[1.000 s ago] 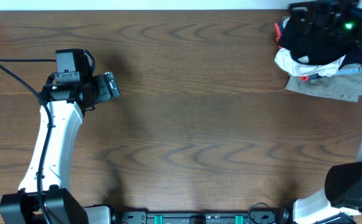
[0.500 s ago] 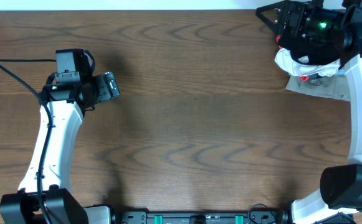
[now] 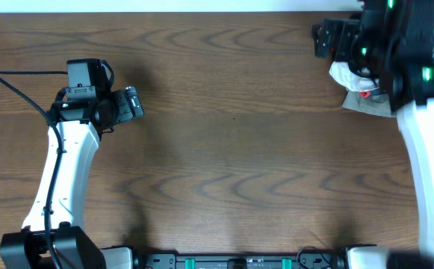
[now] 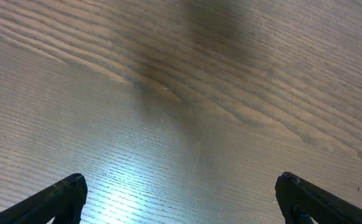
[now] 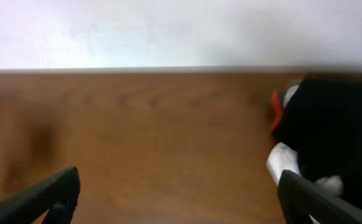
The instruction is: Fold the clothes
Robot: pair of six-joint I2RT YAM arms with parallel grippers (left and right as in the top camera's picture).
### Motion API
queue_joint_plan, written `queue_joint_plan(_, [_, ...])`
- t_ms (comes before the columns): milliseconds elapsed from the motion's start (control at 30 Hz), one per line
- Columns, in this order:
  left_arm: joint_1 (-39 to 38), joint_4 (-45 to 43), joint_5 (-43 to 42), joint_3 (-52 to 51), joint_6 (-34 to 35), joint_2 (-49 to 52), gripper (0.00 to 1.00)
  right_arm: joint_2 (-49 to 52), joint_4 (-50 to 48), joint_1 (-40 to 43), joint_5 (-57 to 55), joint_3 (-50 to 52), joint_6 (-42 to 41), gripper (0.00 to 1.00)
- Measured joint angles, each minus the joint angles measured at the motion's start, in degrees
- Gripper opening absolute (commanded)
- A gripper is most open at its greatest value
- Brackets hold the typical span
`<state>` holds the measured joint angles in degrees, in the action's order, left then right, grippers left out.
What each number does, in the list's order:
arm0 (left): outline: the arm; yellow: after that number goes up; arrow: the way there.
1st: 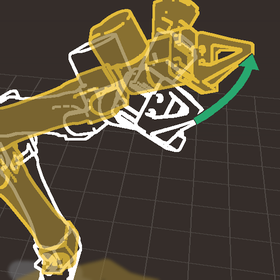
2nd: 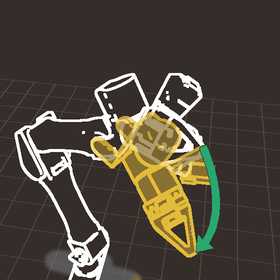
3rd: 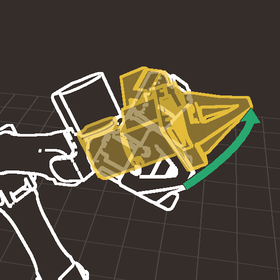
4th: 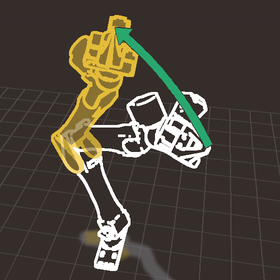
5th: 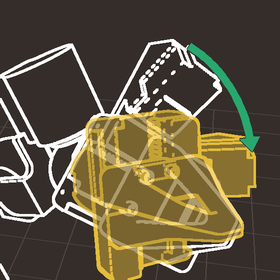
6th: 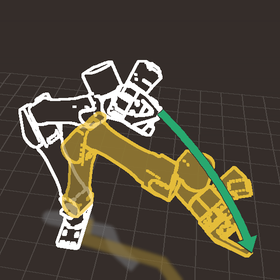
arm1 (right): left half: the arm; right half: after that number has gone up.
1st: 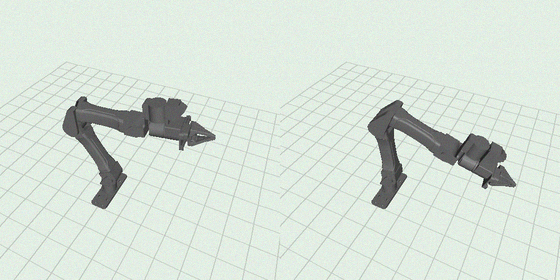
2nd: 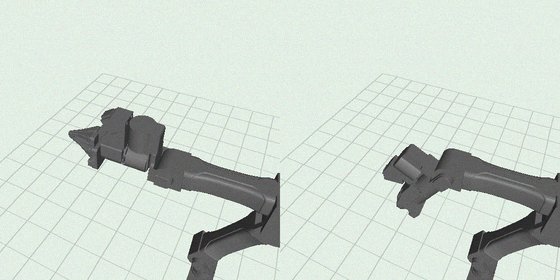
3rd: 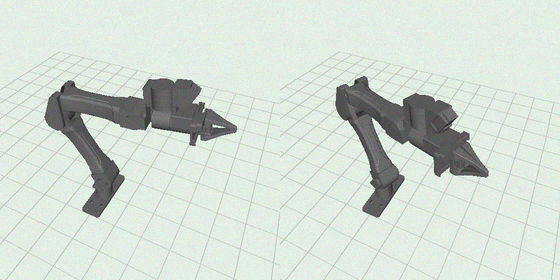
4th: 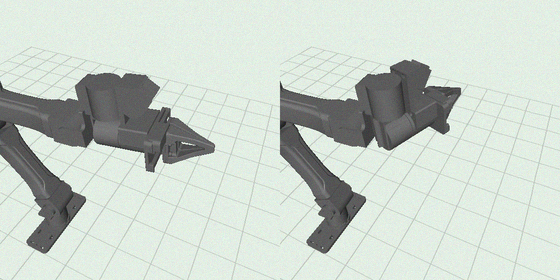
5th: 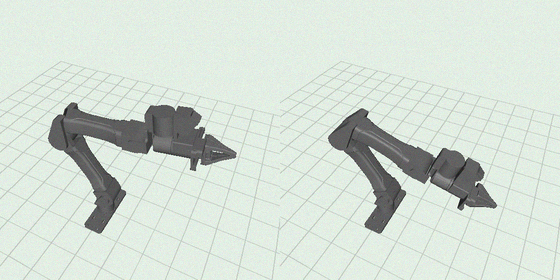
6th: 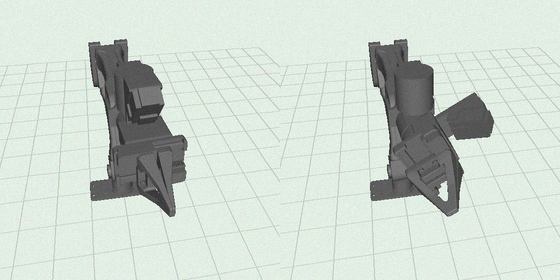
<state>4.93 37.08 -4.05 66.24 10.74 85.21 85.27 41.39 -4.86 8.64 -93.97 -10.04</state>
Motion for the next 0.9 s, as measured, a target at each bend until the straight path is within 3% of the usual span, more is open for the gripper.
queue_joint_plan(167, [0.0, 0.0, 0.0, 0.0, 0.0, 0.0, 0.98, -16.4, -16.5, -0.2, -4.9, 16.3, -0.1, 0.99])
queue_joint_plan(433, [0.0, 0.0, 0.0, 0.0, 0.0, 0.0, 0.98, -37.4, -39.8, 1.2, -5.3, 54.2, 0.0, 0.99])
queue_joint_plan(633, [0.0, 0.0, 0.0, 0.0, 0.0, 0.0, 0.98, -51.1, -46.6, 1.9, -5.4, 74.5, 0.0, 0.99])
queue_joint_plan(900, [0.0, 0.0, 0.0, 0.0, 0.0, 0.0, 0.98, -66.5, -48.0, 2.9, -5.5, 87.9, 0.0, 0.99])
